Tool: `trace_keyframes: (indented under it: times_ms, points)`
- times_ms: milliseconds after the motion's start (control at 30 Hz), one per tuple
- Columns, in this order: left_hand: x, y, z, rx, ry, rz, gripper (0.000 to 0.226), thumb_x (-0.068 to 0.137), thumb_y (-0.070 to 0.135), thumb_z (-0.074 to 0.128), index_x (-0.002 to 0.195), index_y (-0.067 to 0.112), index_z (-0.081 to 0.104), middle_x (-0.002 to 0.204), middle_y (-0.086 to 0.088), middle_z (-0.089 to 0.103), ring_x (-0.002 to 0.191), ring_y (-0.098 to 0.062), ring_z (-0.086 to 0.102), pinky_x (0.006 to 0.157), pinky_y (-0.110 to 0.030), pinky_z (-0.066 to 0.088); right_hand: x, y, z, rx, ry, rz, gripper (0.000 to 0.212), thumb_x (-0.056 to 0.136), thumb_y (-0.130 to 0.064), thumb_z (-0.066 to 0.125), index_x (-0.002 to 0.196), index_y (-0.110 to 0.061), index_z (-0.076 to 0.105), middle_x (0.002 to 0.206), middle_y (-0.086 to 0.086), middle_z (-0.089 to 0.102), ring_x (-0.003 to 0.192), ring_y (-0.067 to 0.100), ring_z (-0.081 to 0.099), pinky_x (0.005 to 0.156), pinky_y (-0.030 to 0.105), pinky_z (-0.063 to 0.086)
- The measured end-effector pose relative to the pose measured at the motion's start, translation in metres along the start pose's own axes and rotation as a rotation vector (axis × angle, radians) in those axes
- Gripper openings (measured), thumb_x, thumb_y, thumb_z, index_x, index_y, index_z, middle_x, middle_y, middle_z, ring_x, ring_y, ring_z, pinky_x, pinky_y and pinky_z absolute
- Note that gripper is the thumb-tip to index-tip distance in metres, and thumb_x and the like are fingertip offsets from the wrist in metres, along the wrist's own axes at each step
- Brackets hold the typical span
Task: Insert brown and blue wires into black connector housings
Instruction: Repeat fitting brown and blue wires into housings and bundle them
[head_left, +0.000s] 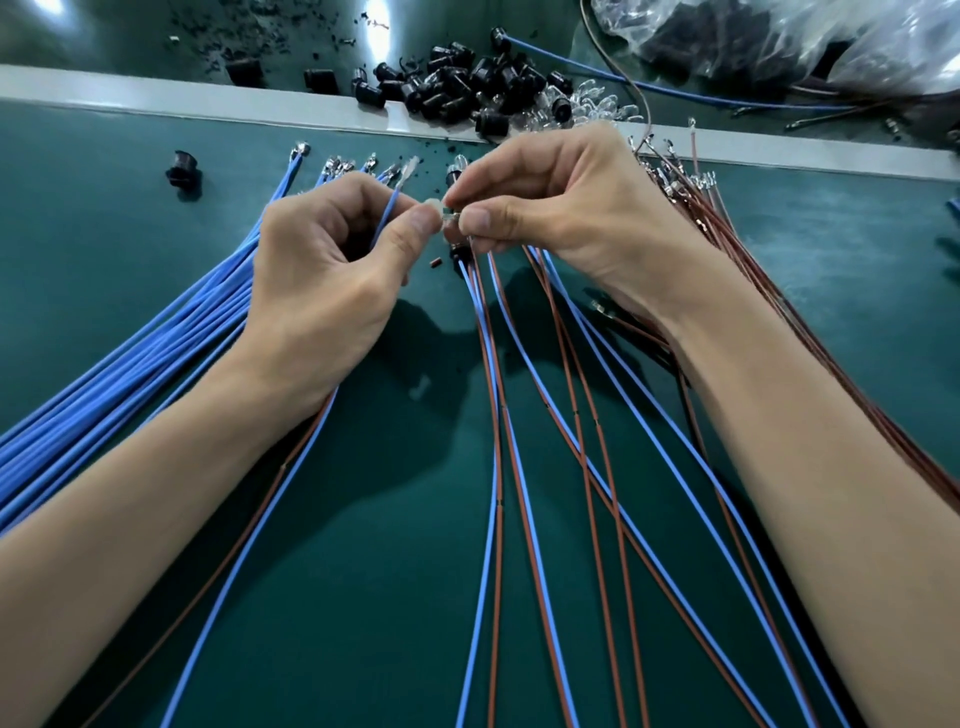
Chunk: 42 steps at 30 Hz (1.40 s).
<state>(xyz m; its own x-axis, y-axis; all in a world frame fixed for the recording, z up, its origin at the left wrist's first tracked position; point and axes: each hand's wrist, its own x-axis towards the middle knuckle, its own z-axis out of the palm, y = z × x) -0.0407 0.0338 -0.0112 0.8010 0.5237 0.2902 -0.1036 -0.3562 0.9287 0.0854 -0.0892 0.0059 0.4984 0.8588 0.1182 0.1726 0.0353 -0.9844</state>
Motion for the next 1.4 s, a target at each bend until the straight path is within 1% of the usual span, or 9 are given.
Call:
trace_keyframes:
  times_ms: [67, 233, 333, 467, 767, 900, 1067, 1233, 1400]
  points:
    - [0.0000, 0.0004, 0.0000, -0.003, 0.012, -0.003, 0.023, 0.090, 0.020, 0.063, 0.069, 0.022, 0.056, 0.046, 0.014, 0.046, 0.044, -0.002, 0.035, 0.046, -0.019, 0.029, 0.0004, 0.0001, 0.0003, 0.006, 0.013, -0.014, 0.023, 0.069, -0.013, 0.073, 0.090, -0.007, 0.069, 0.074, -0.002, 0.073, 0.070, 0.012, 0.067, 0.071, 0.021, 0.055]
    - [0.0005, 0.0007, -0.0004, -0.004, 0.054, -0.003, 0.021, 0.091, 0.019, 0.063, 0.071, 0.019, 0.058, 0.045, 0.014, 0.048, 0.044, -0.002, 0.038, 0.047, -0.018, 0.031, 0.0005, 0.0006, 0.0002, -0.018, -0.012, 0.006, 0.017, 0.075, 0.002, 0.072, 0.090, -0.006, 0.068, 0.075, -0.001, 0.074, 0.074, 0.014, 0.071, 0.068, 0.021, 0.056]
    - [0.0004, 0.0014, -0.0003, -0.005, 0.052, -0.001, 0.021, 0.091, 0.018, 0.063, 0.071, 0.020, 0.057, 0.045, 0.015, 0.048, 0.043, -0.002, 0.038, 0.047, -0.018, 0.031, 0.0005, 0.0005, 0.0026, -0.047, 0.014, -0.002, 0.012, 0.082, 0.000, 0.069, 0.091, -0.008, 0.068, 0.073, -0.001, 0.074, 0.068, 0.012, 0.069, 0.065, 0.018, 0.053]
    - [0.0002, 0.0025, -0.0001, -0.023, 0.043, -0.006, 0.023, 0.091, 0.017, 0.063, 0.070, 0.021, 0.056, 0.045, 0.014, 0.048, 0.043, -0.002, 0.038, 0.047, -0.019, 0.032, 0.0001, -0.0002, 0.0021, -0.051, 0.044, -0.018, 0.010, 0.086, -0.003, 0.066, 0.092, -0.010, 0.068, 0.072, -0.004, 0.072, 0.070, 0.006, 0.067, 0.067, 0.016, 0.051]
    - [-0.0008, 0.0040, -0.0009, -0.044, 0.033, -0.002, 0.021, 0.091, 0.016, 0.063, 0.072, 0.020, 0.056, 0.045, 0.015, 0.048, 0.043, -0.001, 0.038, 0.047, -0.019, 0.032, -0.0010, -0.0032, 0.0038, -0.071, 0.063, -0.070, 0.011, 0.085, -0.003, 0.067, 0.092, -0.011, 0.067, 0.073, -0.009, 0.067, 0.071, 0.004, 0.063, 0.070, 0.017, 0.051]
    - [-0.0013, 0.0040, -0.0001, -0.053, 0.033, -0.004, 0.021, 0.091, 0.016, 0.063, 0.072, 0.020, 0.057, 0.045, 0.015, 0.048, 0.043, -0.001, 0.038, 0.047, -0.018, 0.031, -0.0008, -0.0021, 0.0027, 0.013, 0.104, -0.081, 0.013, 0.083, 0.000, 0.067, 0.092, -0.009, 0.067, 0.069, -0.009, 0.069, 0.069, 0.003, 0.063, 0.069, 0.016, 0.051]
    - [-0.0007, 0.0041, -0.0006, -0.056, 0.015, 0.002, 0.021, 0.091, 0.017, 0.063, 0.072, 0.022, 0.056, 0.046, 0.014, 0.048, 0.044, -0.001, 0.037, 0.046, -0.020, 0.031, 0.0004, -0.0022, 0.0054, 0.029, 0.090, -0.087, 0.022, 0.079, 0.003, 0.069, 0.098, -0.008, 0.068, 0.071, -0.005, 0.071, 0.068, 0.008, 0.067, 0.069, 0.019, 0.054]
    - [-0.0004, 0.0036, 0.0000, -0.057, 0.015, -0.002, 0.021, 0.090, 0.017, 0.063, 0.072, 0.021, 0.056, 0.046, 0.014, 0.048, 0.044, -0.001, 0.037, 0.047, -0.021, 0.031, 0.0006, -0.0040, 0.0053, -0.002, 0.090, -0.085, 0.018, 0.078, 0.003, 0.070, 0.093, -0.007, 0.069, 0.072, -0.001, 0.071, 0.065, 0.014, 0.069, 0.066, 0.021, 0.054]
    - [-0.0002, 0.0039, -0.0003, -0.057, 0.008, 0.002, 0.020, 0.090, 0.017, 0.064, 0.072, 0.020, 0.056, 0.047, 0.014, 0.048, 0.044, -0.002, 0.038, 0.047, -0.021, 0.032, 0.0010, -0.0050, 0.0059, -0.047, 0.091, -0.108, 0.022, 0.080, 0.004, 0.069, 0.098, -0.008, 0.067, 0.077, 0.007, 0.069, 0.066, 0.014, 0.068, 0.067, 0.023, 0.056]
